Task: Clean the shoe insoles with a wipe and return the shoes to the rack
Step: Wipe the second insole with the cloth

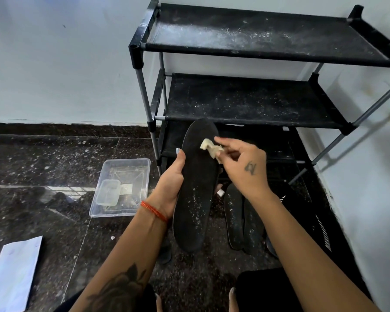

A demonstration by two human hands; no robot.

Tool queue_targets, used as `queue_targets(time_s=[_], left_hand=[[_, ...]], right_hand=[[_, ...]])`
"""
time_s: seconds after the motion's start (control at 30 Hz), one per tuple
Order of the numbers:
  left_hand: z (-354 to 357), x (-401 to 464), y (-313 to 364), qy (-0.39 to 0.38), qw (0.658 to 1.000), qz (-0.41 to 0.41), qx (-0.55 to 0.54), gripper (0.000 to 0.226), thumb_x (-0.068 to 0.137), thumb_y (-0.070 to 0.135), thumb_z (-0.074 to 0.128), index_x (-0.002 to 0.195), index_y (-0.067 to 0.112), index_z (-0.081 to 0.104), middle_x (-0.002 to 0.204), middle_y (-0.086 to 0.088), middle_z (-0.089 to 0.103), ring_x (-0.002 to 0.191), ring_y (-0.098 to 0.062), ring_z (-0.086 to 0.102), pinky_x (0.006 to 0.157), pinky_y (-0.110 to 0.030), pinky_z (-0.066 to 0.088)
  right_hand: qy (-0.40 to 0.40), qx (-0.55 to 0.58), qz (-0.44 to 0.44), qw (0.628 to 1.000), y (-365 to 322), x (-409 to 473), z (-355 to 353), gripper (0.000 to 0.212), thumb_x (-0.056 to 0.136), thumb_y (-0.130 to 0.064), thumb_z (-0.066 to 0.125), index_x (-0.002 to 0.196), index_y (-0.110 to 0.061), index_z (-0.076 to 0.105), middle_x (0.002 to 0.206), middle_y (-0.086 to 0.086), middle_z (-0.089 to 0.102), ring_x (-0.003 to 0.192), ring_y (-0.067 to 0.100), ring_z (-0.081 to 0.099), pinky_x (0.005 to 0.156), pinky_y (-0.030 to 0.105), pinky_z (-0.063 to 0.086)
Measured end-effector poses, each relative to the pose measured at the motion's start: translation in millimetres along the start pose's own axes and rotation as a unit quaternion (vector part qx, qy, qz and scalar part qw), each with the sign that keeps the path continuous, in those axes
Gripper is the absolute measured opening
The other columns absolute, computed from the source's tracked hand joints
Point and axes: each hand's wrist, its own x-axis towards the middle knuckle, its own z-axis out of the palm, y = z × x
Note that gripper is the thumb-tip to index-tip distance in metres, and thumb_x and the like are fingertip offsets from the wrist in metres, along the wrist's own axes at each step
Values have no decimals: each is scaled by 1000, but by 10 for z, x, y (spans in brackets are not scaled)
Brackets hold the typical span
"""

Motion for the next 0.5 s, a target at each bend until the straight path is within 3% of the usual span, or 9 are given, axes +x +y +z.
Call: queue_targets(time_s=[0.13,0.23,0.3,0.4,0.43,0.5], left_hand=[[22,-2,-42,-1,999,16,29,58,100,51,20,104,13,63,86,-10,74,74,-19,72,65,-28,59],[8,11,-20,12,999,31,18,54,100,49,23,94,11,62,73,-9,72,64,-16,71,55,-24,57],[-25,17,12,22,999,32,6,55,99,51,27,82,9,58,64,-8,66,55,-16,67,50,-23,55],[-62,6,57,28,999,24,1,61,97,55,27,101,6,63,88,-14,70,69,-22,71,60,-31,60],[-69,6,65,30,999,25,5,63,97,55,26,108,5,63,98,-15,70,77,-24,71,65,-34,60],[-50,-8,71,27,999,22,-4,66,96,56,27,115,3,61,108,-19,68,86,-28,70,73,-41,59]], right_hand=[[-40,-108,-69,991,-10,-81,170,22,82,-15,68,104,-17,72,86,2,65,73,7,54,66,8,38],[-75,-90,-137,984,-85,-140,195,17,79,-16,71,96,-17,75,77,1,62,68,11,56,64,27,49],[-140,-65,-161,975,-122,-159,151,16,77,-17,72,93,-19,76,76,0,62,69,13,58,64,35,51],[-246,-59,-131,959,-96,-110,18,15,73,-16,76,87,-22,76,77,-7,63,72,9,59,68,33,51],[-246,-62,-117,960,-70,-81,-29,14,72,-15,77,85,-22,77,78,-8,64,74,7,59,70,31,51],[-151,-53,-98,982,-19,-18,-99,12,70,-12,76,80,-19,76,82,-8,63,77,3,57,72,21,48]])
